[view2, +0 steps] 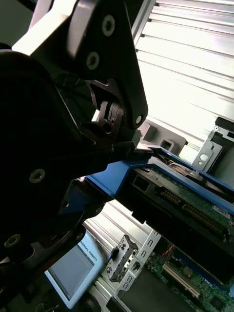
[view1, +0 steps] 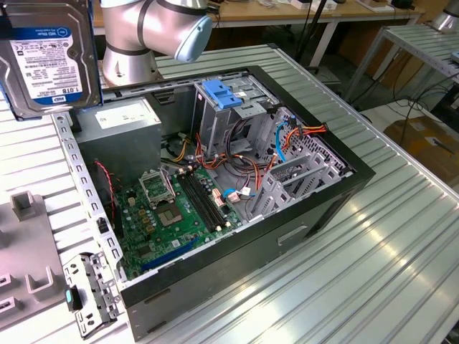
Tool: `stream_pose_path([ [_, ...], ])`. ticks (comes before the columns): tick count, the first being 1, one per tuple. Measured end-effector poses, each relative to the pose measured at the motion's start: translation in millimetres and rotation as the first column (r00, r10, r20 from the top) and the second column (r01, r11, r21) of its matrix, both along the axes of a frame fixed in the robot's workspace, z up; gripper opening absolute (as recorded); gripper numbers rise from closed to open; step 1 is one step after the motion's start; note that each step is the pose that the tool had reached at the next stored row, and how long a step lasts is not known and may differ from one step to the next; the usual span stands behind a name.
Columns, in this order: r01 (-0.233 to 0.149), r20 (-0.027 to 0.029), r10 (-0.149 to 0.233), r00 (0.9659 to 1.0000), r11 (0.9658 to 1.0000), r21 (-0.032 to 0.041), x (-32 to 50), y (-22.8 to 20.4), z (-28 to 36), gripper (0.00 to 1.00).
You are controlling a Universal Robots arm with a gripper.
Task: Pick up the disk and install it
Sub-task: 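Pick up the disk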
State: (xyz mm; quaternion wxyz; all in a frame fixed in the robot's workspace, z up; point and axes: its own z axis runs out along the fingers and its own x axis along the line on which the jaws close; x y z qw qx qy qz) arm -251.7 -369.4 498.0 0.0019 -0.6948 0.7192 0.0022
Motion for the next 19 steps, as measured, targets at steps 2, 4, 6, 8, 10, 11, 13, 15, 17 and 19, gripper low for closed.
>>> stream_pose_path([
  [2,0.000,-0.0003,0.000,1.0000,1.0000,0.0000,5.5,0.0,0.0,0.37],
  [4,0.000,-0.0007,0.000,1.0000,1.0000,0.0000,11.4,0.0,0.0,0.37],
  [6,0.000,-0.0011,0.000,1.0000,1.0000,0.0000,16.7,0.0,0.0,0.37],
  [8,0.000,-0.0015,0.000,1.0000,1.0000,0.0000,21.9,-0.6,0.0,0.37],
  [10,0.000,-0.0015,0.000,1.0000,1.0000,0.0000,24.3,-3.3,0.0,0.37],
  [11,0.000,-0.0015,0.000,1.0000,1.0000,0.0000,25.0,-5.5,0.0,0.37],
  [13,0.000,-0.0015,0.000,1.0000,1.0000,0.0000,26.5,-9.4,-0.1,0.37],
  [15,0.000,-0.0015,0.000,1.0000,1.0000,0.0000,27.5,-12.6,-0.1,0.37],
  [17,0.000,-0.0016,0.000,1.0000,1.0000,0.0000,28.5,-15.3,-0.1,0.37],
  [19,0.000,-0.0015,0.000,1.0000,1.0000,0.0000,29.4,-17.3,-0.1,0.37],
])
